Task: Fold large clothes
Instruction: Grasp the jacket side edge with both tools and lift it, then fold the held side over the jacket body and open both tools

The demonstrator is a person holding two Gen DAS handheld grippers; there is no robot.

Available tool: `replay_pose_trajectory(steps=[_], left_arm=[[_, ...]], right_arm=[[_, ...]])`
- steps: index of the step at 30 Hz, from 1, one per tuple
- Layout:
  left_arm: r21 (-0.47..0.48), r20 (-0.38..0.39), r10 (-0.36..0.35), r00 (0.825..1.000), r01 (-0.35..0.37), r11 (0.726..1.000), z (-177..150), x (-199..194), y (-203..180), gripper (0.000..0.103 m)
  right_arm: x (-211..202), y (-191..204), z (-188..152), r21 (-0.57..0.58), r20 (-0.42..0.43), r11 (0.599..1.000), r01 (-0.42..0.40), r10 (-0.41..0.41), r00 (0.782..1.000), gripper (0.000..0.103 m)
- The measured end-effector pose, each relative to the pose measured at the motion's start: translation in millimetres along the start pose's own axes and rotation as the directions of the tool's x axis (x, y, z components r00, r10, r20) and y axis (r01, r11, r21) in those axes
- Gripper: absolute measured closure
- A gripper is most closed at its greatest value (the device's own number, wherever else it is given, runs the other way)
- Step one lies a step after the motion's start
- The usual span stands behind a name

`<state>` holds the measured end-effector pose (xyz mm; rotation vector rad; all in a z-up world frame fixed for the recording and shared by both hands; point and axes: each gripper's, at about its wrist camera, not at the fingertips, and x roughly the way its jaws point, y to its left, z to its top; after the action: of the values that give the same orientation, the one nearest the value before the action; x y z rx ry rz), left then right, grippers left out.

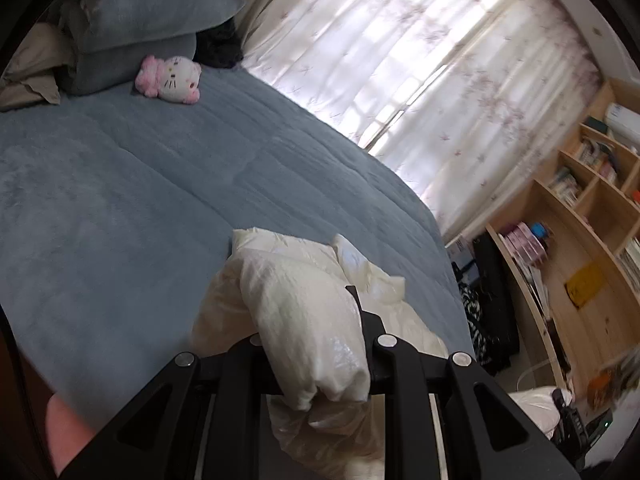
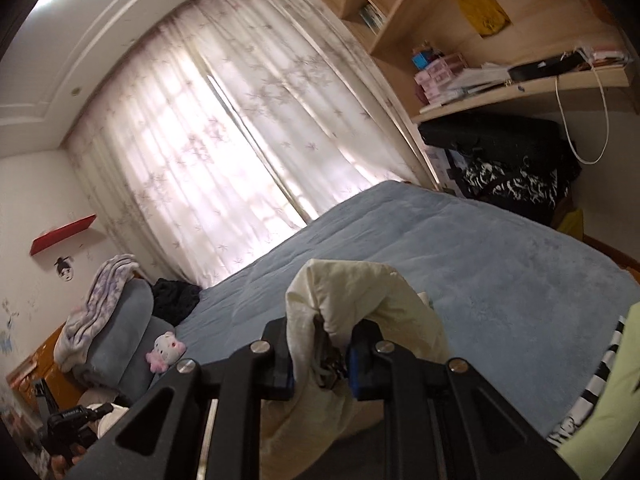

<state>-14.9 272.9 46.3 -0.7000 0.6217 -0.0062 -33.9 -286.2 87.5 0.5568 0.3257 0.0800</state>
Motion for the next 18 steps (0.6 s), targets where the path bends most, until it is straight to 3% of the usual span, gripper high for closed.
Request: replay_pose_trajectory(steps=[7,9,10,12,15,18], left_arm=[[0.045,-0.003,0.092,0.996,-0.092,0.995,52,109,-17,0.083],[0.043,-0.011,0.117,0.993,-0.116,0.992,61,138,-17,0.08],[0.036,-0.027,0.134,0.991,-0.133,0.99,66,157,-15,0.075],[0.014,-0.066,0.152,0.986,-0.152,0.988,71,183,-11,0.067],[-0.024,-0.119,0.135,0.984,-0.139,0.99,75,220,-3,0.048],[0.015,-0.122,0.164,0.979,-0.163,0.987,74,238,0,0.031]], right_arm=[[108,-2,22,-0.011,-0.044,0.997,0.082,-0.082,0.996,0.083],[145,-5,27,-0.028,-0.063,0.993,0.114,-0.116,0.991,0.075],[164,-8,27,-0.028,-0.082,0.991,0.128,-0.13,0.988,0.073],[199,-17,27,-0.013,-0.126,0.992,0.122,-0.123,0.984,0.05],[239,-30,24,0.029,-0.187,0.991,0.129,-0.121,0.975,0.04],[257,-41,22,0.043,-0.198,0.994,0.104,-0.094,0.976,0.033]])
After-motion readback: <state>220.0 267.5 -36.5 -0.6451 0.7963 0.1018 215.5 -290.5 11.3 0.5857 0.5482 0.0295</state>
